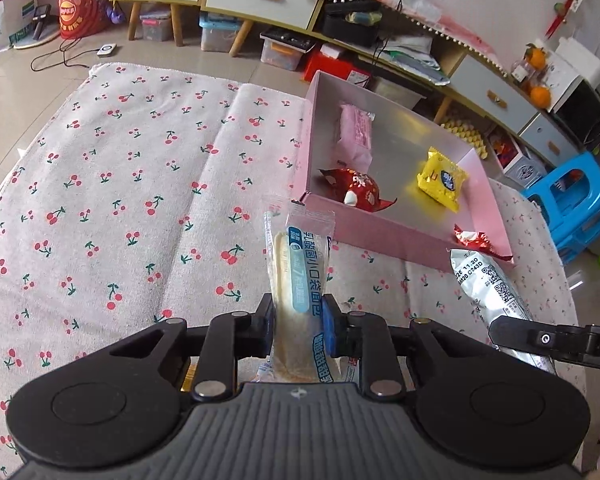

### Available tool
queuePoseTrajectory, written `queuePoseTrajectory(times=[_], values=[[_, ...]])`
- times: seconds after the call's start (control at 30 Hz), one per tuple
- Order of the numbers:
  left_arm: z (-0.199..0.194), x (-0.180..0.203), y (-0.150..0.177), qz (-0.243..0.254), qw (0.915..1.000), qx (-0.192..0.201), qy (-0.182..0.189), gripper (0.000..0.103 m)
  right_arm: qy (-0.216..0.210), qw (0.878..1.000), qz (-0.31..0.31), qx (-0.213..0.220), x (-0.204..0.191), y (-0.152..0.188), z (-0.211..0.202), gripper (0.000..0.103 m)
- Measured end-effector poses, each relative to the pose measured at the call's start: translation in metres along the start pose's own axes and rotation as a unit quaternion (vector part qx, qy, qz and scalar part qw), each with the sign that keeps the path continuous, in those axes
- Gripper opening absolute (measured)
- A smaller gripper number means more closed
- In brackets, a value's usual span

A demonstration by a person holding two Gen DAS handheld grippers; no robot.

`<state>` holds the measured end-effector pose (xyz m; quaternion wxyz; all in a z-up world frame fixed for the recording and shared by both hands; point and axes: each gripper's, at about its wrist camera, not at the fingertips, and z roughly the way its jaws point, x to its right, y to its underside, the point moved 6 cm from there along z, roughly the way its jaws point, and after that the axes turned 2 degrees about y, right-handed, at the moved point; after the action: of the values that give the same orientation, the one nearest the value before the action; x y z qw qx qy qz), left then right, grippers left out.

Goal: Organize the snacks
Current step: 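Carry the milk-stick packet with the left tool while the right carries the silver packet over the box, then lower both packets into the pink box and open both grippers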

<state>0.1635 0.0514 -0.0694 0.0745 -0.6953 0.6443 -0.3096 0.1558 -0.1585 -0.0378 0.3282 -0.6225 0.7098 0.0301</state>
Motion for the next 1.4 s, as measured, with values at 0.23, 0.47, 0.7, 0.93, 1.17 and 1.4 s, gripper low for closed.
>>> queuePoseTrajectory(times=[0.23, 0.47, 0.7, 0.93, 1.17, 1.4], values=[[-0.002, 0.010, -0.011, -0.013, 0.9995, 0.010, 0.027, 0.021, 0.005, 0.999, 0.027, 0.034, 0.008, -0.042, 0.002, 0.029], [0.000, 0.012, -0.019, -0.039, 0.9980, 0.020, 0.046, 0.021, 0.006, 0.996, 0.047, 0.077, 0.026, -0.086, 0.032, 0.029], [0.006, 0.020, -0.028, -0.038, 0.9971, 0.040, 0.053, 0.021, -0.010, 0.996, 0.054, 0.074, 0.033, -0.101, 0.066, 0.030], [0.015, 0.029, -0.030, -0.034, 0.9970, 0.048, 0.051, 0.021, -0.001, 0.998, 0.027, 0.058, 0.038, -0.097, 0.085, 0.030], [0.019, 0.035, -0.043, -0.029, 0.9969, 0.060, 0.043, 0.021, -0.012, 0.998, 0.043, 0.050, 0.045, -0.100, 0.086, 0.043], [0.039, 0.051, -0.057, -0.018, 0.9968, 0.066, 0.042, 0.021, -0.012, 0.997, 0.046, 0.065, 0.048, -0.108, 0.074, 0.060]])
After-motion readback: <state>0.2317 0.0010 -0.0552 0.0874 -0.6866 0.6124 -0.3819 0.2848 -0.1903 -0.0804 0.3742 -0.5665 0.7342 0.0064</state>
